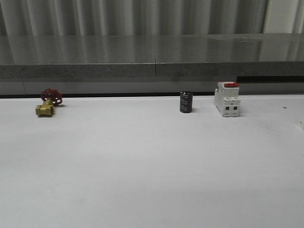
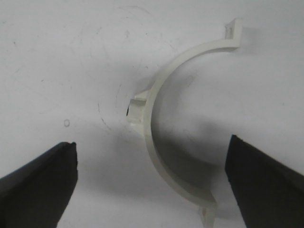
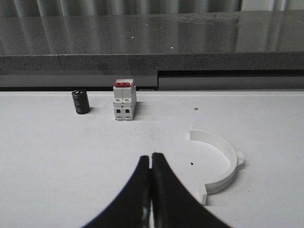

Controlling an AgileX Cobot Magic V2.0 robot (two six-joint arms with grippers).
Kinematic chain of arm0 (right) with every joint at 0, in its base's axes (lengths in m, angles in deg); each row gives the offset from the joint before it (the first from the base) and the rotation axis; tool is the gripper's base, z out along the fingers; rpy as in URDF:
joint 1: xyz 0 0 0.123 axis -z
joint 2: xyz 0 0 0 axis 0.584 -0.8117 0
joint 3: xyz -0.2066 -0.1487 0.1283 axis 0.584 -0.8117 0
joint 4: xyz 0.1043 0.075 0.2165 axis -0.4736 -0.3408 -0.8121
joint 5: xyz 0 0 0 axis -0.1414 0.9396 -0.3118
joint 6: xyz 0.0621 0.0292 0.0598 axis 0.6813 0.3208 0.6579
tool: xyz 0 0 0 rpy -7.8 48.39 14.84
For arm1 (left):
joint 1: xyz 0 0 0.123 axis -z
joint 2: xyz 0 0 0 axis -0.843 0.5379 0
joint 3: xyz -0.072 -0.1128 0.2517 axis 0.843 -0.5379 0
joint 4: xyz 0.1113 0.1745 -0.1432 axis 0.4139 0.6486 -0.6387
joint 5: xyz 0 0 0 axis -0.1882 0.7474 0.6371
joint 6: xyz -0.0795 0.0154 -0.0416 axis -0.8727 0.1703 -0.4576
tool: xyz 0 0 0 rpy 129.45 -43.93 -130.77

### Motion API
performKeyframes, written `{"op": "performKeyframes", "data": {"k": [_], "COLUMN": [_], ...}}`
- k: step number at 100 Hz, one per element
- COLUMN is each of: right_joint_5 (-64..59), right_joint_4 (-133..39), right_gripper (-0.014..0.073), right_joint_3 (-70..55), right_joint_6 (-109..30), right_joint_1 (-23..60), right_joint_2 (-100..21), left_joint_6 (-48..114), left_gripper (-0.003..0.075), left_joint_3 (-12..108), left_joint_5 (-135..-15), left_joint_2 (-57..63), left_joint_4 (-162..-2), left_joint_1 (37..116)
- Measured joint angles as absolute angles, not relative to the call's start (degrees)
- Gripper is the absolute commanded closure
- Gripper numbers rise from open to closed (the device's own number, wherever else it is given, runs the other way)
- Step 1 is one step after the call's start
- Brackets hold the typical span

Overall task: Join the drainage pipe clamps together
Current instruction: 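Close the left gripper on the end tab of the white half-clamp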

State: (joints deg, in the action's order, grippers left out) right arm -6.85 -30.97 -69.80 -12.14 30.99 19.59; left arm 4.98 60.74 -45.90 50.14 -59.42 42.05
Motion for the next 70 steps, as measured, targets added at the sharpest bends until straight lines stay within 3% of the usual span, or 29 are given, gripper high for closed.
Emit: {"op": "performKeyframes", "data": {"k": [70], "right_joint_5": [-6.9], "right_joint_4": [-31.0], "right_gripper": [0.0661], "right_joint_3": [-69.8], "right_joint_6": [-12.1], "right_joint_1": [31.0], "right_joint_2": [19.6], "left_joint_6": [5.2], "left_gripper": [0.0106], "left_joint_3": [61.1], "left_joint_5": [-54.3], "left_joint_2": [58.3], "left_joint_4": [-58.5], "left_joint_1": [42.1]}}
